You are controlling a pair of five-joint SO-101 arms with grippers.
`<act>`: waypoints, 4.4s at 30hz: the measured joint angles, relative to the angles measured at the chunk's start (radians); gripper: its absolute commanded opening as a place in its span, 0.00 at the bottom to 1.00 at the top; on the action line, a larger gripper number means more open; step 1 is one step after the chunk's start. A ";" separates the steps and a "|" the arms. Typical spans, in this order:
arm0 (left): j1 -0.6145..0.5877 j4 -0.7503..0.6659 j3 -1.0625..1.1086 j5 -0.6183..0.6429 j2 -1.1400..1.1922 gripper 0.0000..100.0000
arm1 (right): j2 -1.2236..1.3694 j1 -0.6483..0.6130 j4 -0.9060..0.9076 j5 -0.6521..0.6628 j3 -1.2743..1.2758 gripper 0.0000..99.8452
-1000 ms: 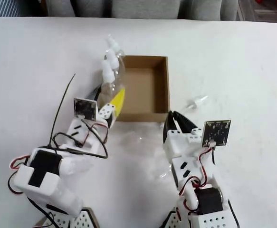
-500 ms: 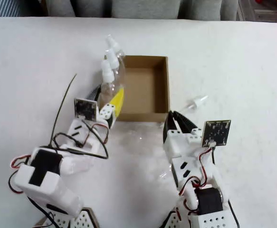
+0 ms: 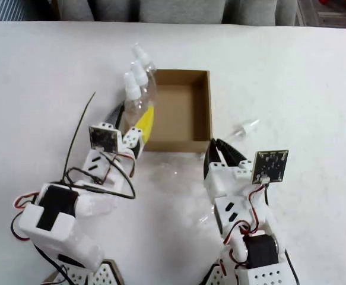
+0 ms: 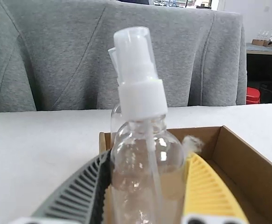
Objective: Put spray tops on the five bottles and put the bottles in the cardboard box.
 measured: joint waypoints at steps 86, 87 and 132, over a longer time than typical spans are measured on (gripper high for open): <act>-0.021 -0.315 0.052 -0.005 0.252 0.38 | 0.000 0.000 0.000 0.000 0.000 0.02; -0.021 -0.315 0.069 -0.005 0.238 0.38 | 0.000 0.000 0.000 0.000 0.000 0.02; -0.028 1.214 0.371 -0.005 -1.168 0.02 | 0.000 0.006 -0.012 0.149 0.041 0.02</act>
